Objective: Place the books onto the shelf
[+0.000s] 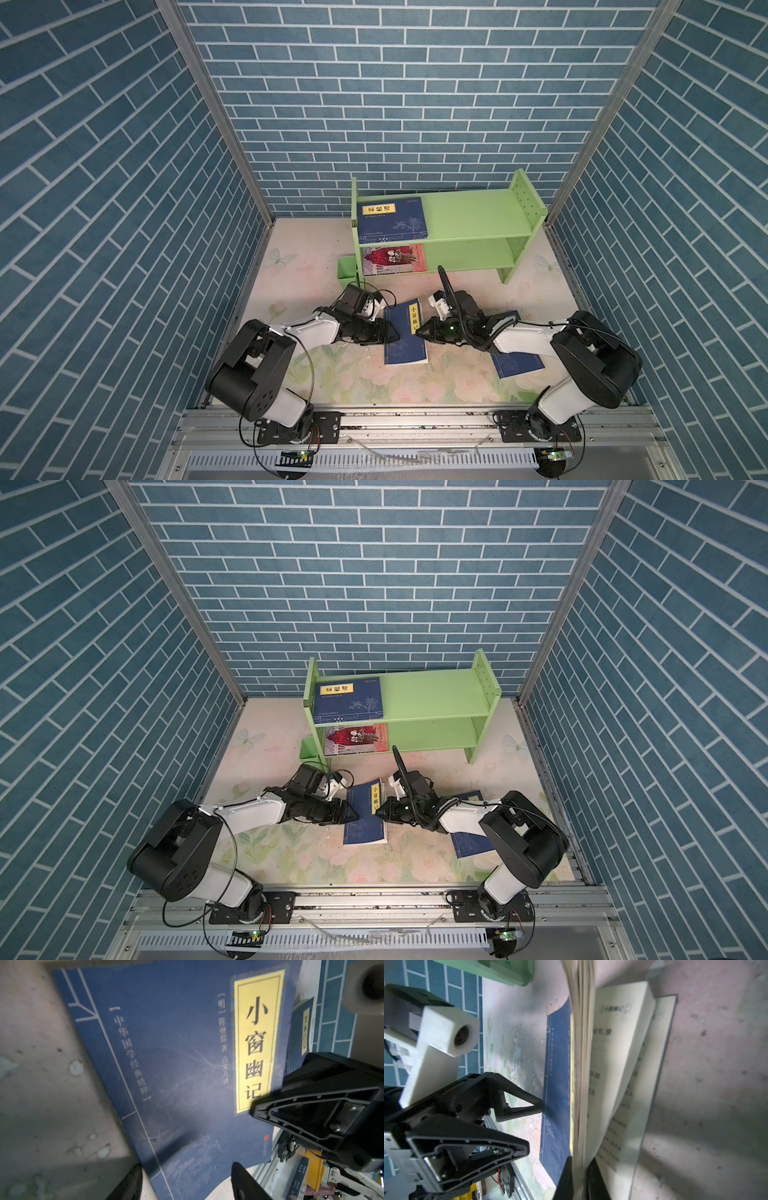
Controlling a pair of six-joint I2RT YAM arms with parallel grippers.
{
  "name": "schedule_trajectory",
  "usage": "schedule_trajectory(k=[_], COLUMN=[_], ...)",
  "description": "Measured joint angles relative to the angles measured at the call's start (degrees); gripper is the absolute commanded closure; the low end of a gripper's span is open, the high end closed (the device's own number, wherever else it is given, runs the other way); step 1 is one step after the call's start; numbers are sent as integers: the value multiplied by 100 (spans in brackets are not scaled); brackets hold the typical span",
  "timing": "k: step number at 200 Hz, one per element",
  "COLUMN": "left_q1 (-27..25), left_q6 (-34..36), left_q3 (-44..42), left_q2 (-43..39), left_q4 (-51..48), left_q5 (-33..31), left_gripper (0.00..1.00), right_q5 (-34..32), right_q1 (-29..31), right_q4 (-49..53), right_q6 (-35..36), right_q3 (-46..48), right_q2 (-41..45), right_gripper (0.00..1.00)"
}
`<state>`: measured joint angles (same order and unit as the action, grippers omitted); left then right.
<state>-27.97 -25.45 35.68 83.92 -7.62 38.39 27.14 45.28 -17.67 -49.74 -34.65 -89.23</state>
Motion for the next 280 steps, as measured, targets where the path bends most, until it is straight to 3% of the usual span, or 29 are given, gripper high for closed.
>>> schedule_trajectory(k=[63,147,176,212,234,254,280], left_q1=[981,1314,1316,1316,1287,1213,1147], left_q6=[409,776,367,-629,-1040,-1388,-1718], left_q3=[343,315,92,-258,-302,-302,-278], left_q2=[-1130,-1517,-1506,-1416,-1384,-1381,-1384], left_q4=[-916,-1596,-1165,-111,299,649,811], left_q5=[654,1381,2020,2785,3036,3200,3305], left_gripper=[30,30,26,21,33,54,66], right_q5=[479,1021,1193,1364,1478,1600,1705], right_q1=[-79,-420,-452,-457,-459,-459,-459], right_q4=[186,1082,1309,1381,1377,1327,1235], right_q6=[0,-57,-59,-63,-96,-105,-111], right_q3=[0,-22,-120,-310,-428,-557,-693], right_q2=[772,1937,2199,2271,2262,2177,1985], right_gripper=[100,100,100,100,100,100,100])
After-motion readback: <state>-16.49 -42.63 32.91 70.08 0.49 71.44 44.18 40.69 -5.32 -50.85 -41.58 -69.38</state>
